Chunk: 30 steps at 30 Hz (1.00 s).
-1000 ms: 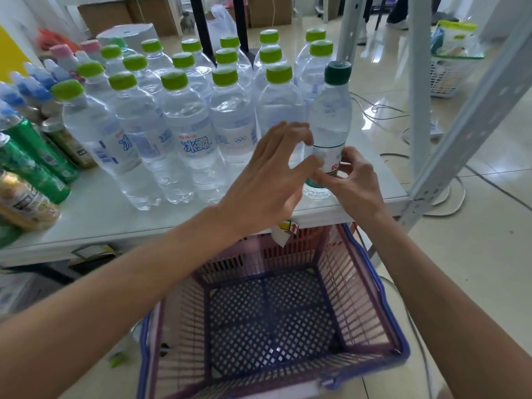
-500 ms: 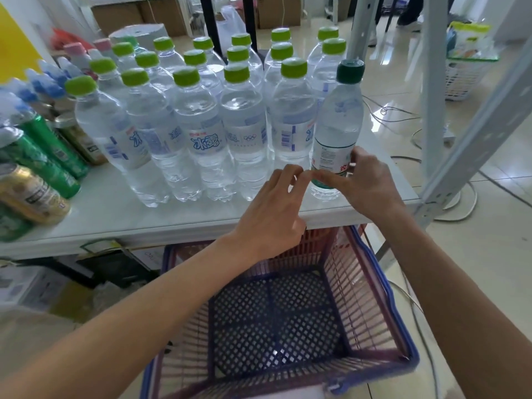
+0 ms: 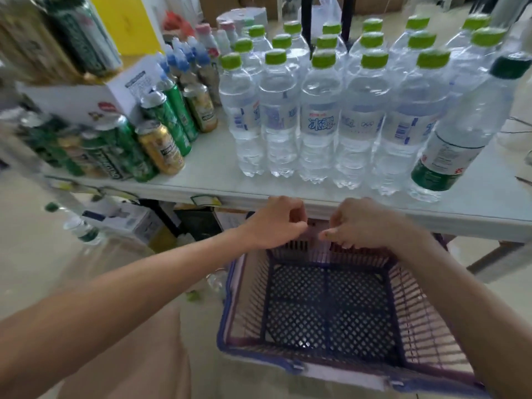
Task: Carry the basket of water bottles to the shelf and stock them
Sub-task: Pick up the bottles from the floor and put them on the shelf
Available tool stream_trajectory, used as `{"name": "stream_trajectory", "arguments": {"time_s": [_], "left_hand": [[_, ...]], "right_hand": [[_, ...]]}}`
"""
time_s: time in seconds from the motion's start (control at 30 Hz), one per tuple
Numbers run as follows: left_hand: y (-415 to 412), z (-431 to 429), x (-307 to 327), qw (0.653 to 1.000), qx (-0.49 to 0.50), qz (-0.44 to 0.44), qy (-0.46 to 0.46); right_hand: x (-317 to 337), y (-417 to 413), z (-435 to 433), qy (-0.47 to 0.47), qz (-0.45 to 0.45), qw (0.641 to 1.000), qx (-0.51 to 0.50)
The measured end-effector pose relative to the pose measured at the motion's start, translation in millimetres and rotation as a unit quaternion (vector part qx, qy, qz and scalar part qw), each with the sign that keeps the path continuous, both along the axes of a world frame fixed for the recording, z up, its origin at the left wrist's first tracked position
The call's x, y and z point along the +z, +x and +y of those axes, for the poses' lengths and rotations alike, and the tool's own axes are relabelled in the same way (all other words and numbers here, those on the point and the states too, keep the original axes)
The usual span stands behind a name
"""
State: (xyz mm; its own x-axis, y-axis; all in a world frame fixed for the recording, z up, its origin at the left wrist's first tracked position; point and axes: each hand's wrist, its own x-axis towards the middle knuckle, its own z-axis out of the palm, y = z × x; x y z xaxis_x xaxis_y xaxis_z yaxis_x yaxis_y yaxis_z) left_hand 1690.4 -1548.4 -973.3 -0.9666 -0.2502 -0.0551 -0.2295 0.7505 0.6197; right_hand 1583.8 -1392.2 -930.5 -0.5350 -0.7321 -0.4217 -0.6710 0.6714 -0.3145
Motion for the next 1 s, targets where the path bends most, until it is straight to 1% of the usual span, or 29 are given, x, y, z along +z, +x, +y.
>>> {"name": "stream_trajectory", "arguments": {"time_s": [0.1,0.23,0.3,0.33,0.4,0.47,0.5,0.57,0.63,0.7,0.77,0.83,0.9,0.93,1.0], "left_hand": [[9,-21,1,0.999,0.027,-0.026,-0.013],[30,-61,-4,0.985,0.076,-0.125,-0.087],[48,-81,-7,0.98,0.095,-0.16,-0.077],[58,-91,-9,0.978,0.089,-0.177,-0.066],[80,-112,-13,0.972,0.046,-0.225,-0.057],[100,-135,-25,0.96,0.007,-0.267,-0.084],[109,-146,-34,0.953,0.002,-0.283,-0.109],[127,-172,-54,0.941,0.009,-0.306,-0.141],[143,-195,-77,0.941,0.019,-0.303,-0.15],[158,-216,-100,0.941,0.024,-0.297,-0.16],[173,-238,-128,0.938,0.019,-0.301,-0.174],[184,-255,-158,0.931,-0.008,-0.3,-0.207],[189,-267,-183,0.92,-0.053,-0.273,-0.277],[188,-271,-193,0.912,-0.08,-0.263,-0.306],[189,-276,-216,0.899,-0.125,-0.263,-0.326]], "right_hand": [[-12,15,-18,0.009,-0.025,0.999,0.042],[-36,39,-50,-0.044,-0.04,0.997,0.048],[-49,54,-71,-0.079,-0.032,0.994,0.065],[-55,62,-82,-0.1,-0.03,0.991,0.084],[-64,78,-108,-0.135,-0.03,0.981,0.139],[-74,92,-134,-0.155,-0.026,0.97,0.183],[-79,98,-146,-0.155,-0.018,0.968,0.198],[-92,107,-173,-0.135,-0.003,0.963,0.234],[-108,115,-199,-0.112,0.011,0.955,0.275],[-122,124,-223,-0.068,0.048,0.946,0.314],[-138,131,-245,-0.014,0.099,0.928,0.359],[-157,138,-267,0.018,0.145,0.901,0.408],[-181,141,-288,0.047,0.167,0.876,0.451],[-191,142,-297,0.06,0.165,0.868,0.464],[-209,141,-309,0.095,0.164,0.866,0.463]]}}
